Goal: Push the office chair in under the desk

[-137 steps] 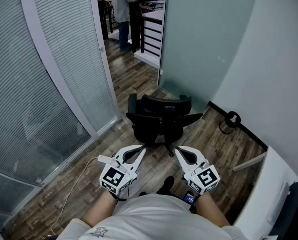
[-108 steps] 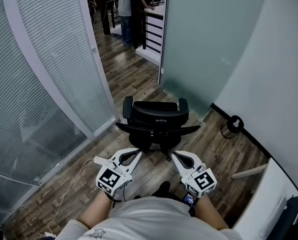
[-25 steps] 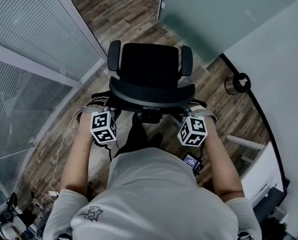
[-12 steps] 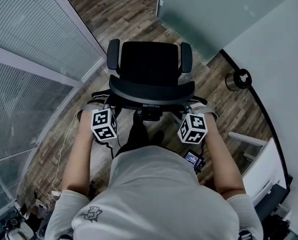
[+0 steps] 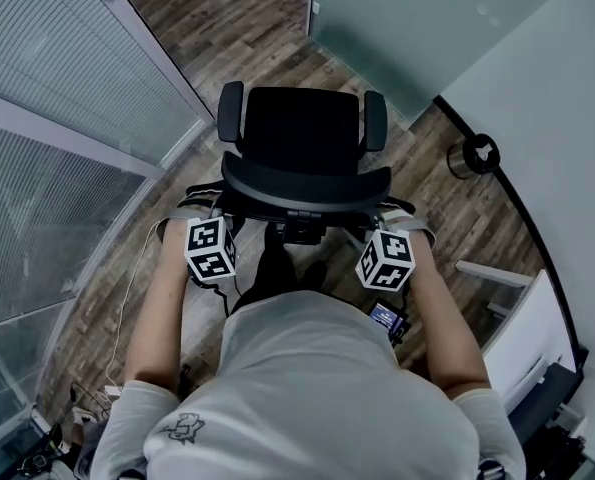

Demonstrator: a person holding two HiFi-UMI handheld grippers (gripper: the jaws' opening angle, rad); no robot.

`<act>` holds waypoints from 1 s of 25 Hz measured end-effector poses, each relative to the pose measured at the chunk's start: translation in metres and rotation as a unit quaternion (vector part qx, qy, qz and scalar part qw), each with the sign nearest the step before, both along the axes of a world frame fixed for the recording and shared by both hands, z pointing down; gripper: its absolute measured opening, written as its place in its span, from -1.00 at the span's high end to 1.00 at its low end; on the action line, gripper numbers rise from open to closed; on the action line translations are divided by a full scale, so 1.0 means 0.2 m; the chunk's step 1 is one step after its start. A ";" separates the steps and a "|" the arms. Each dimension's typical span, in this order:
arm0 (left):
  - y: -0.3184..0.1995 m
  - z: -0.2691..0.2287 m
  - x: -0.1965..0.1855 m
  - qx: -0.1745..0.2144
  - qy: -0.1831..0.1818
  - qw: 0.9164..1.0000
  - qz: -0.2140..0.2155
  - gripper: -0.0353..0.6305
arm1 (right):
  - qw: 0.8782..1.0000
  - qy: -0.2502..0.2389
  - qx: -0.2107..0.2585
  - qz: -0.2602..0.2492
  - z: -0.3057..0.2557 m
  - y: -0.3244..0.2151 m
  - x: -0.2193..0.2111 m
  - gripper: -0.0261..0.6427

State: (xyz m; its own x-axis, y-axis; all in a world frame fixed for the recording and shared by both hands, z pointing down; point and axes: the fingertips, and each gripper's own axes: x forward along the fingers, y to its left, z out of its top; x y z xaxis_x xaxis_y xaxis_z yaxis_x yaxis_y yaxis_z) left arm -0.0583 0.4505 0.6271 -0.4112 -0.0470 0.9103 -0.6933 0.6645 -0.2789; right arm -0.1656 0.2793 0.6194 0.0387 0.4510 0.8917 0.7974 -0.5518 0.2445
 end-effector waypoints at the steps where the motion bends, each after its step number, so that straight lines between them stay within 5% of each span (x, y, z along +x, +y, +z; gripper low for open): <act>1: -0.01 0.00 0.00 0.000 0.001 1.000 0.002 0.49 | 1.000 -0.001 -0.001 0.002 0.00 -0.02 0.00 0.62; 25: -0.47 0.01 -0.29 -0.007 -0.006 0.995 0.095 0.48 | 0.995 0.000 0.004 0.102 0.00 -0.56 -0.10 0.61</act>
State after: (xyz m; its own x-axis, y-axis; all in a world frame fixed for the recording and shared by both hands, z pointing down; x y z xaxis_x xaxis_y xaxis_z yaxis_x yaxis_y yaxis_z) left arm -0.1156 0.3567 0.6285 -0.4076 -0.1116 0.9063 -0.8020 0.5183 -0.2968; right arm -0.1866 0.1680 0.6191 -0.0541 0.4416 0.8956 0.8931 -0.3798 0.2412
